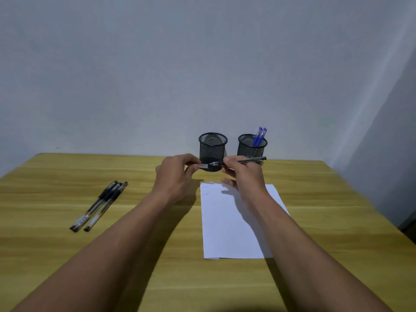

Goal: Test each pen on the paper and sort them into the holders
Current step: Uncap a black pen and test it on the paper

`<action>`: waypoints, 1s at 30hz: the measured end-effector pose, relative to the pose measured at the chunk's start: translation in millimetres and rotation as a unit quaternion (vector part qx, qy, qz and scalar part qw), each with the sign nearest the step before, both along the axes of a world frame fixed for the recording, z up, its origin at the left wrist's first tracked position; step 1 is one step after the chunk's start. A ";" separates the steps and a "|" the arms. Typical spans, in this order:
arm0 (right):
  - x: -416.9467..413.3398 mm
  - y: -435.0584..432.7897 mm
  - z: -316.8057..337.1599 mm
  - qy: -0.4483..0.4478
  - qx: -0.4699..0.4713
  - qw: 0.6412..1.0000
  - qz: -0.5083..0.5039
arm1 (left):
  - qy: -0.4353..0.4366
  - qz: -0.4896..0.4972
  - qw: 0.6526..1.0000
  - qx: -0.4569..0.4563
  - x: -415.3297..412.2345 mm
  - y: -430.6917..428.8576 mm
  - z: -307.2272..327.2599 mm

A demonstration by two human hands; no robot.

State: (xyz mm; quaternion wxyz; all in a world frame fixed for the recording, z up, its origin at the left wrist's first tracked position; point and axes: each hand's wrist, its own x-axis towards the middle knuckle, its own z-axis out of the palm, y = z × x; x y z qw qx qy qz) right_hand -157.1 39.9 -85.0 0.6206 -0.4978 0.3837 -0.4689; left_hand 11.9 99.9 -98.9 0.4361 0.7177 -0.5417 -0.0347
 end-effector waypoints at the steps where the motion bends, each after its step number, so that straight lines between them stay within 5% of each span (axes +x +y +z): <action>1: -0.8 1.0 3.4 -0.008 -0.001 1.000 0.003 | 0.001 -0.007 1.000 -0.011 -2.4 1.8 4.9; 6: -9.2 8.6 17.5 -0.003 -0.009 0.999 0.052 | 0.057 -0.050 0.996 -0.043 -21.2 11.6 22.0; 12: -20.0 15.8 29.5 -0.037 0.018 0.996 0.080 | 0.295 -0.114 0.946 -0.076 -36.7 19.9 31.6; 22: -19.6 27.9 41.9 -0.066 0.031 0.994 0.081 | 0.338 -0.126 0.927 -0.097 -45.4 30.8 49.1; 30: -50.4 22.9 52.3 0.018 -0.014 0.998 0.062 | 0.330 -0.111 0.936 -0.054 -39.7 39.8 53.8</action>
